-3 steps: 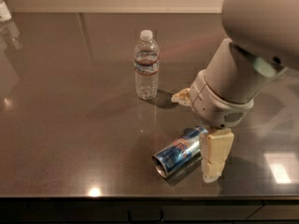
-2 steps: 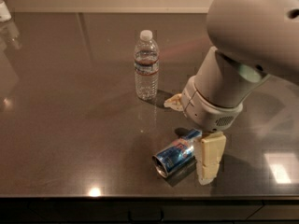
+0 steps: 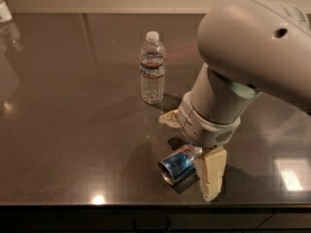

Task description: Place redbull can upright

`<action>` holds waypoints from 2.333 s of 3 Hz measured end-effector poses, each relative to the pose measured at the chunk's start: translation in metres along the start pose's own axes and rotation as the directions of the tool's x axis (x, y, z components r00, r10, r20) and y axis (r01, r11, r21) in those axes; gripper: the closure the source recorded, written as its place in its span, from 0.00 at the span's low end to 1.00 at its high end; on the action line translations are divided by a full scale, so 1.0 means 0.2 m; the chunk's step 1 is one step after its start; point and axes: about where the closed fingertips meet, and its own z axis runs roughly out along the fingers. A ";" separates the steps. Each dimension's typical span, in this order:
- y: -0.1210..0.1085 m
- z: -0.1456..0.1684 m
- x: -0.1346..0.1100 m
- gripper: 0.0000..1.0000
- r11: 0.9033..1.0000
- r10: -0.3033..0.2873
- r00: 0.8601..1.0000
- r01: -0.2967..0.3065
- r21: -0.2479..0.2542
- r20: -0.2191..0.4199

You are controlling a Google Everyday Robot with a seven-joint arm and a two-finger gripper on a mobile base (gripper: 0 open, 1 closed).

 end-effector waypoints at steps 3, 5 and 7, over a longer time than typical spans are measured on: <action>0.01 0.04 0.04 0.41 0.997 -0.069 0.993 0.066 -0.045 -0.092; -0.01 -0.05 0.05 0.88 0.998 -0.052 0.995 0.050 -0.025 -0.087; -0.08 -0.28 0.05 1.00 0.999 0.035 0.992 -0.038 0.019 0.121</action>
Offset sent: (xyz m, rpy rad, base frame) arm 0.0033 -0.0089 -0.0181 -0.1420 -0.0107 0.0750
